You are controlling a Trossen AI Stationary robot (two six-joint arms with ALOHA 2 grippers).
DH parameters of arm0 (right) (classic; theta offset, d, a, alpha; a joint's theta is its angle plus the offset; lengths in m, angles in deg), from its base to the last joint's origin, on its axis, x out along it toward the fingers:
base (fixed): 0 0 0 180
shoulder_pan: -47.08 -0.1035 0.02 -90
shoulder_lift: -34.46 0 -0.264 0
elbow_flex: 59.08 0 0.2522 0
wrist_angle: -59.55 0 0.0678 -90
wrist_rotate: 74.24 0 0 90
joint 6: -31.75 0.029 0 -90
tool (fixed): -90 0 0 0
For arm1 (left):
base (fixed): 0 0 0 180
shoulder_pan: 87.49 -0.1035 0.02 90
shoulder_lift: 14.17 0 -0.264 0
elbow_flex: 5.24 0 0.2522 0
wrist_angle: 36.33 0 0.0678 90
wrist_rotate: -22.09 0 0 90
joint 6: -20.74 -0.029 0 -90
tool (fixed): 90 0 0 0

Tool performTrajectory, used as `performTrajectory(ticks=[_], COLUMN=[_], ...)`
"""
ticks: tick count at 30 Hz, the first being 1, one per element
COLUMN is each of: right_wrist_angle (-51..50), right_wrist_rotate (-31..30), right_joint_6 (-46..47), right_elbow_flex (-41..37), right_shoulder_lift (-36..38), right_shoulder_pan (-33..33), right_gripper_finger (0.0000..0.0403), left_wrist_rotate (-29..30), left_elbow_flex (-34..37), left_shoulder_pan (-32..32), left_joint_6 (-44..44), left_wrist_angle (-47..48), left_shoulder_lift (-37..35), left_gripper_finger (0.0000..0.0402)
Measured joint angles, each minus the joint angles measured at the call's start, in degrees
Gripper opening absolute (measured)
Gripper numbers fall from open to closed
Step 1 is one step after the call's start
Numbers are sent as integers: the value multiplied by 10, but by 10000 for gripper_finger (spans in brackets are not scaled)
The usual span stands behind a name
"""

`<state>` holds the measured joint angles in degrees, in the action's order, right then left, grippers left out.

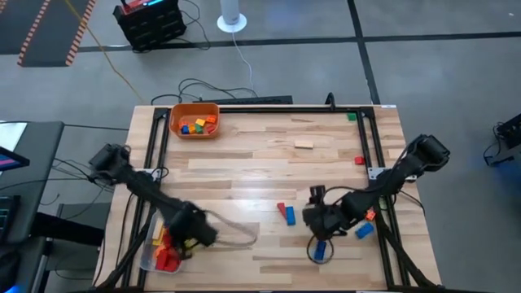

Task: Sort blocks by size
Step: Put the large red block into the transparent bin

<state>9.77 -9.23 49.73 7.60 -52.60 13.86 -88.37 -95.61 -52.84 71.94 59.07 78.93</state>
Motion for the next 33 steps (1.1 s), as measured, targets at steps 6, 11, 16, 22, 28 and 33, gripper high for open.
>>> performTrajectory(ticks=[6, 11, 16, 22, 28, 33], right_wrist_angle=[8, 12, 12, -6, -17, -18], right_wrist_rotate=[-5, -6, -7, -7, -8, -8], right_joint_6=[-5, -7, -6, -3, 2, 2], right_elbow_flex=[1, 2, 2, 3, 3, 3], right_shoulder_lift=[4, 8, 8, 8, 8, 8], right_shoulder_pan=[3, 1, 2, 2, 2, 2], right_gripper_finger=[240, 240, 240, 240, 240, 240], left_wrist_rotate=[38, 33, 38, 26, 53, 68], left_elbow_flex=[-1, -1, -1, 0, 1, 1], left_shoulder_pan=[-6, -5, -5, 5, 35, 49], left_joint_6=[27, 18, 17, 24, 65, 116], left_wrist_angle=[-24, -20, -20, 34, 49, 80], left_shoulder_lift=[-17, -18, -19, -18, -18, -18], left_gripper_finger=[123, 123, 123, 123, 131, 221])
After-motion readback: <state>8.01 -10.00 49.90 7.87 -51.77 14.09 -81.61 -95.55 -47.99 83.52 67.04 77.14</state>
